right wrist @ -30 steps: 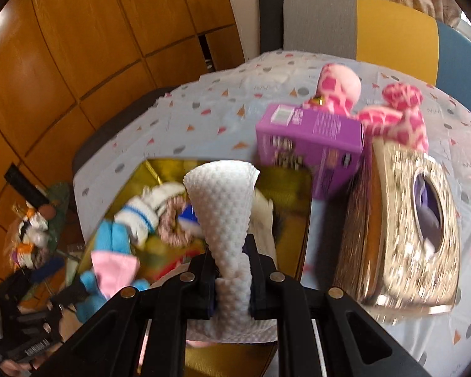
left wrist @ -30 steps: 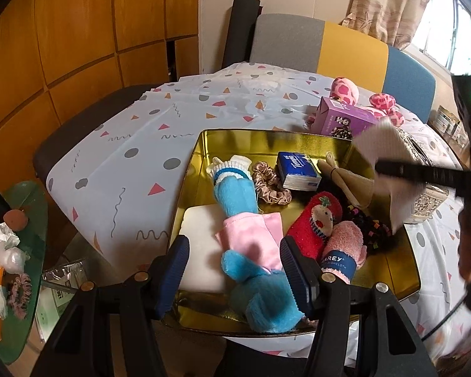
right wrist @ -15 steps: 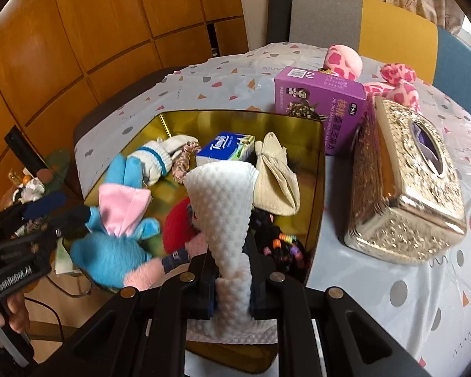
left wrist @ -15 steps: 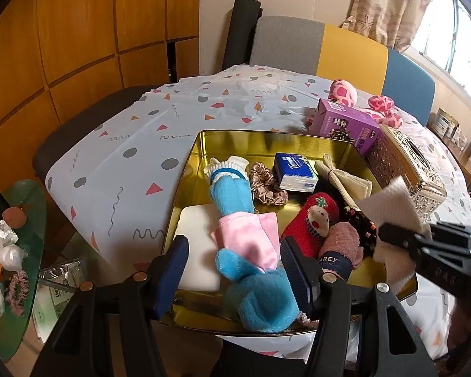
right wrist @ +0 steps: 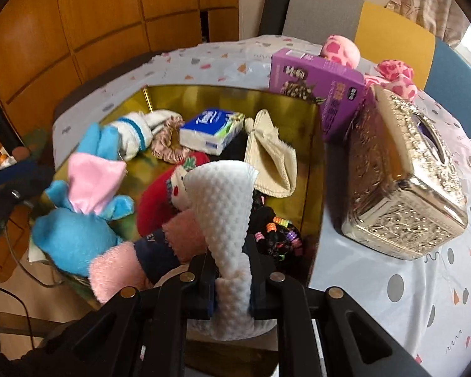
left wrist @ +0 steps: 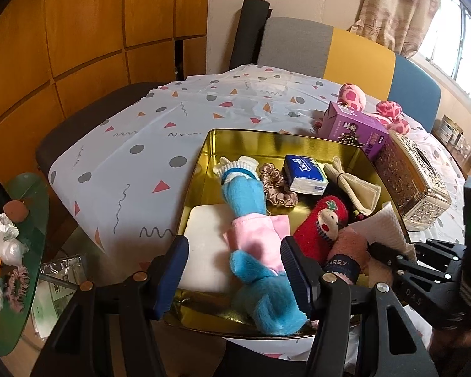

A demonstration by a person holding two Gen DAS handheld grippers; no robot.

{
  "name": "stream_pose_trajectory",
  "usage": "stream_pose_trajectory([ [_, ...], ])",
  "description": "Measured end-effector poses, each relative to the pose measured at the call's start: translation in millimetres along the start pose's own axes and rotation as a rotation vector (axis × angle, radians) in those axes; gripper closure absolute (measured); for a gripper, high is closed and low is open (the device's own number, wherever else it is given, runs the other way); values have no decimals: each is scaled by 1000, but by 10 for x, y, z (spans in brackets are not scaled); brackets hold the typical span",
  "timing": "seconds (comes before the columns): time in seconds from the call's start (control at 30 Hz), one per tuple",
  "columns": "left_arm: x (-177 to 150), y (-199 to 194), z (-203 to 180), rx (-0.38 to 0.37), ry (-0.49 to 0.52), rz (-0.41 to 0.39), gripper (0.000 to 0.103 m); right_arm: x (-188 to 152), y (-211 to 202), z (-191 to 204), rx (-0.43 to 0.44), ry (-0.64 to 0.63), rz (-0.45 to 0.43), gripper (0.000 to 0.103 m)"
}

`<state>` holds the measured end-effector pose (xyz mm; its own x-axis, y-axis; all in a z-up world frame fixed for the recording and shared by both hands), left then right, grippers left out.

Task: Organize soft objects
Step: 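Carry the white cloth over the gold tray with the right tool, then lower the white cloth into the tray and open the right tool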

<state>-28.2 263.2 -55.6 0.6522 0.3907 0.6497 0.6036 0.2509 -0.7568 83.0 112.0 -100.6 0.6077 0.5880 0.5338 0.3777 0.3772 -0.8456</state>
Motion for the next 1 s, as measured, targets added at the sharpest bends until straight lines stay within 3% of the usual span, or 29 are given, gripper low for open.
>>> stream_pose_trajectory([
  [0.1,-3,22,27,2,-7,5,41,-23,34,-30,21,21,17,85],
  [0.27,-23,63,26,-1,-10,15,41,-26,-68,-88,70,60,-1,62],
  [0.37,-24,71,28,-3,-11,16,41,-7,-203,-97,74,60,-37,58],
  [0.53,-18,78,47,0,-16,15,41,20,-440,30,110,38,-95,57],
  [0.7,-38,92,40,-1,-14,22,41,-4,-310,259,135,-2,-59,57],
  [0.8,-50,98,36,-1,-11,25,41,-51,-98,344,108,-34,-18,60],
  [0.83,-52,100,36,-1,-11,26,41,-71,-10,348,86,-40,1,66],
  [0.9,-51,102,38,-2,-12,26,41,-40,44,311,100,-14,-13,66],
  [1.0,-51,108,28,1,-5,25,41,49,113,194,44,-9,-25,67],
])
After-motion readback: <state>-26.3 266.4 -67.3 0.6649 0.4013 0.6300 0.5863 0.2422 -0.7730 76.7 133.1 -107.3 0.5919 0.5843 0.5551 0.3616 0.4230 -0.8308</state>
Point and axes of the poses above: each gripper's, at about its wrist camera, not at the fingertips, and y roughly the way its jaws point, z to its left, x to its top, the point moved 7 cm from there along y, roughly the way its jaws point, and after that the axes turned 2 degrees about z, right-handed, at the moved point
